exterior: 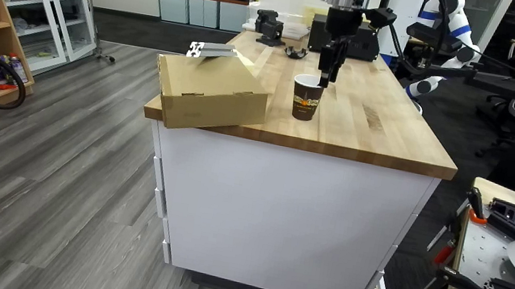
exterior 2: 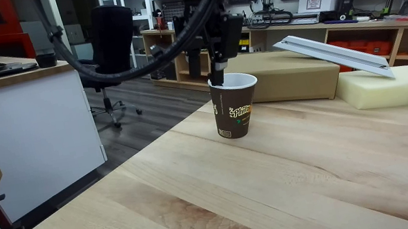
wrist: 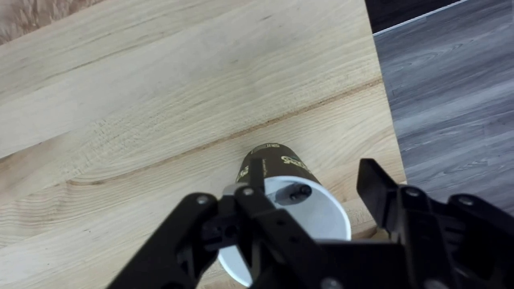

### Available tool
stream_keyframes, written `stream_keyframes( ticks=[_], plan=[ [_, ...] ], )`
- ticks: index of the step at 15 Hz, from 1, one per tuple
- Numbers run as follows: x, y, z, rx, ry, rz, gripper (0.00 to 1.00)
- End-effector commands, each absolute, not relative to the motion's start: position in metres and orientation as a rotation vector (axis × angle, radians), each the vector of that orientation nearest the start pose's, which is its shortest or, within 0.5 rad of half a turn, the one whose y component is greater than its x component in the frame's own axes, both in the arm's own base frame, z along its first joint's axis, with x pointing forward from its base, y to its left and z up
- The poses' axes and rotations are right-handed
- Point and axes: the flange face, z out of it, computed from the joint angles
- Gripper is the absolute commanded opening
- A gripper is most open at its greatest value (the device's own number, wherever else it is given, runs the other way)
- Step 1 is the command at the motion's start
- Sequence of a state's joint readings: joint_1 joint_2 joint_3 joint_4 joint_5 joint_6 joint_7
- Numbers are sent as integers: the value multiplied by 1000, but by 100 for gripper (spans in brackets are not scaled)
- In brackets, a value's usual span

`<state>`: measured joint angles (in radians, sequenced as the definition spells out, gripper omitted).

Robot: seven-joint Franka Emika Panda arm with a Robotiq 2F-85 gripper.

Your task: Remove the marker from the cup and put it on the table

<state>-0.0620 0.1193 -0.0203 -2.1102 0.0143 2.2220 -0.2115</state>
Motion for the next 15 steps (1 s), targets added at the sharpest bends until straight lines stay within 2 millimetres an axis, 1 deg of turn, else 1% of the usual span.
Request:
stream_keyframes(
  ticks=[1,2,3,4,5,6,10,12,15],
  plan=[
    [564,-46,358,-3100,-228,4,79],
    [564,-46,357,-3096,-235,3,49],
    [565,-46,356,-3093,-242,3,53],
    [565,-45,354,-3092,-245,7,50],
    [565,-45,353,-3091,-248,11,45],
    [565,-46,353,-3091,-251,12,37],
    [567,-46,357,-3096,-254,7,10],
    [568,-46,358,-3098,-255,6,3],
    [568,-46,358,-3100,-254,7,2]
  ],
)
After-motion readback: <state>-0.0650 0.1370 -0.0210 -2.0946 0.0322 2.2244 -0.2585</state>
